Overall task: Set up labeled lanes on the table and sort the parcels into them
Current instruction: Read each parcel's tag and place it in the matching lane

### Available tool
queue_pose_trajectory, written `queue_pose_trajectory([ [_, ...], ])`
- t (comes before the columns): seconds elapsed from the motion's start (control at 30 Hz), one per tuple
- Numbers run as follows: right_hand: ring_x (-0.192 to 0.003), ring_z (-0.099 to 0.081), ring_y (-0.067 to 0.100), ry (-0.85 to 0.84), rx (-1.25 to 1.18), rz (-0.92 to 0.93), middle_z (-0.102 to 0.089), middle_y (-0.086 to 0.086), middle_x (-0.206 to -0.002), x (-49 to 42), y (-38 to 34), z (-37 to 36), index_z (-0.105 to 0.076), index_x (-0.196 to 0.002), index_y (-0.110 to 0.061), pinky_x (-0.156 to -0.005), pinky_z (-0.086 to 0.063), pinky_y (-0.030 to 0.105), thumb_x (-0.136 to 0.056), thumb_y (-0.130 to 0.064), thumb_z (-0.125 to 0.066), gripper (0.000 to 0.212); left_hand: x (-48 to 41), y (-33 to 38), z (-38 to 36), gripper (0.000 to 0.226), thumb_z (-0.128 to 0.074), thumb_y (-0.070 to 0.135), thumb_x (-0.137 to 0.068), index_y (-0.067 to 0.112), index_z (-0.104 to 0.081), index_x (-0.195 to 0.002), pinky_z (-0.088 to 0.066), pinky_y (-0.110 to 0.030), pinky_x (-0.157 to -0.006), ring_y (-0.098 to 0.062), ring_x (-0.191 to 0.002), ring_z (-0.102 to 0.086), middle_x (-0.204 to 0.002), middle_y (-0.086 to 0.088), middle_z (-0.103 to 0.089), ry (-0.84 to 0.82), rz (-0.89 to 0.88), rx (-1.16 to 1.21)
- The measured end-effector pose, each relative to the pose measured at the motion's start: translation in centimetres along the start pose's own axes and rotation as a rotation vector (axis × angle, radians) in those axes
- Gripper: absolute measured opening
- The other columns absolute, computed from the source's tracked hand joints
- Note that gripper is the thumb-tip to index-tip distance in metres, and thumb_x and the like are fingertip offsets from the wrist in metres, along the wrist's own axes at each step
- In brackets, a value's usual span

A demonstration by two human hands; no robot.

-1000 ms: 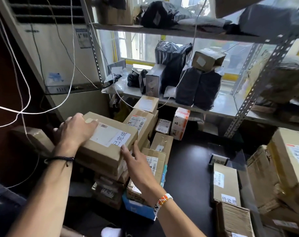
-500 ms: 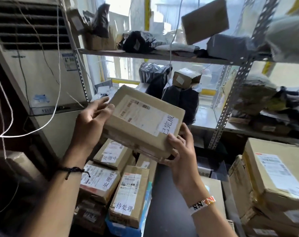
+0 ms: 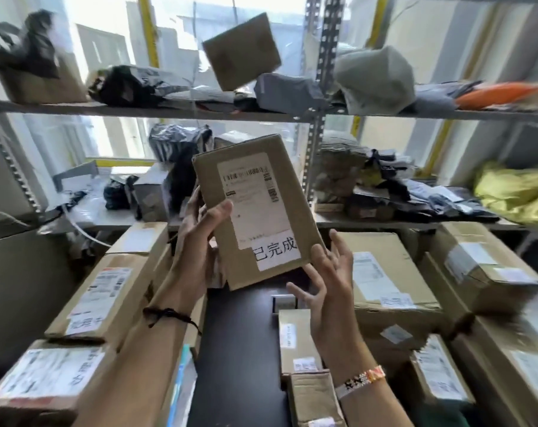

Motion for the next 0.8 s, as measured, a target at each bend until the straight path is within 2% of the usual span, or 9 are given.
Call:
queue_pose_trajectory([
  [0.03,-0.131,-0.062,0.021,-0.033,0.039,0.001,-0.056,-0.001,-0.151,-0.2,-0.9,1.1,-0.054,-0.139,-0.054,-0.102,-0.054,0.063,-0.069,-0.065,-0.081,0.076,-0.1,-0.3,-1.3,0.045,-0.066,0.025,-0.095,0.024,-0.06,-0.139,-0.05,-0.063,-0.106,-0.035,-0.126,-0.066,-0.136,-0.011,-0.068,-0.044,0.005,0.001],
  [0.1,-0.126,-0.065,0.033,-0.073,0.069,0.025,-0.068,0.007,-0.138,-0.5,-2.4,2.3,-0.058,-0.139,-0.041,-0.099,-0.055,0.064,-0.081,-0.053,-0.078,0.062,-0.3,-0.9,-3.5,0.049,-0.064,0.024,-0.096,0.023,-0.055,-0.145,-0.048,-0.067,-0.107,-0.038,-0.127,-0.064,-0.138,-0.013,-0.067,-0.116,0.014,-0.011],
  [0.2,-0.119,-0.069,0.036,0.003,0.089,0.081,-0.072,0.009,-0.128,-0.4,-4.8,4.8,-0.061,-0.136,-0.034,-0.09,-0.059,0.053,-0.085,-0.038,-0.073,0.052,-0.8,-1.6,-7.2,0.054,-0.066,0.026,-0.097,0.021,-0.051,-0.149,-0.044,-0.071,-0.109,-0.041,-0.129,-0.062,-0.14,-0.014,-0.065,-0.196,0.028,0.01],
  [0.33,-0.119,-0.069,0.032,0.113,0.148,0.115,-0.072,0.008,-0.128,0.5,-7.9,9.4,-0.06,-0.136,-0.032,-0.086,-0.058,0.049,-0.084,-0.039,-0.073,0.054,-0.6,-3.1,-12.5,0.052,-0.067,0.029,-0.097,0.022,-0.053,-0.146,-0.044,-0.071,-0.108,-0.038,-0.127,-0.064,-0.138,-0.012,-0.067,-0.307,0.086,0.019],
  [0.47,-0.12,-0.069,0.032,0.164,0.27,0.073,-0.074,0.005,-0.126,1.9,-10.8,14.3,-0.057,-0.136,-0.037,-0.093,-0.053,0.06,-0.078,-0.049,-0.077,0.063,0.8,-4.9,-17.3,0.051,-0.068,0.032,-0.096,0.026,-0.053,-0.144,-0.049,-0.074,-0.099,-0.038,-0.125,-0.066,-0.137,-0.011,-0.068,-0.386,0.127,0.039],
  [0.57,-0.116,-0.072,0.031,0.125,0.367,0.045,-0.075,0.005,-0.126,3.2,-13.1,18.2,-0.051,-0.143,-0.035,-0.094,-0.049,0.055,-0.085,-0.047,-0.071,0.062,2.3,-6.2,-21.1,0.061,-0.07,0.032,-0.094,0.025,-0.048,-0.15,-0.057,-0.063,-0.091,-0.035,-0.127,-0.065,-0.139,-0.008,-0.067,-0.411,0.14,0.045],
  [0.67,-0.106,-0.075,0.015,0.121,0.469,0.044,-0.076,-0.001,-0.123,3.7,-15.5,21.6,-0.048,-0.146,-0.034,-0.088,-0.051,0.044,-0.088,-0.045,-0.069,0.063,3.6,-7.2,-24.8,0.063,-0.069,0.031,-0.093,0.025,-0.046,-0.152,-0.057,-0.053,-0.083,-0.03,-0.126,-0.066,-0.138,-0.004,-0.068,-0.399,0.145,0.057],
  [0.73,-0.115,-0.071,0.012,0.156,0.525,0.076,-0.071,-0.002,-0.134,3.5,-16.9,23.6,-0.045,-0.15,-0.038,-0.087,-0.055,0.035,-0.084,-0.044,-0.078,0.074,4.1,-7.8,-27.1,0.066,-0.071,0.033,-0.092,0.028,-0.044,-0.152,-0.059,-0.053,-0.083,-0.027,-0.123,-0.068,-0.136,-0.002,-0.069,-0.382,0.133,0.037],
  [0.8,-0.137,-0.055,0.016,0.218,0.745,0.182,-0.052,-0.004,-0.155,2.9,-18.0,25.4,-0.035,-0.153,-0.052,-0.104,-0.054,0.044,-0.074,-0.055,-0.083,0.093,4.5,-8.6,-29.2,0.063,-0.072,0.033,-0.093,0.028,-0.046,-0.151,-0.061,-0.05,-0.079,-0.024,-0.117,-0.071,-0.131,-0.002,-0.071,-0.342,0.126,0.02],
])
Point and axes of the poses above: each hand's wrist, its own x-axis away from the middle knuckle, its own z-axis out of the back of the hand, y = z × x, the point moved 1 cm from there along -x, towards the middle knuckle
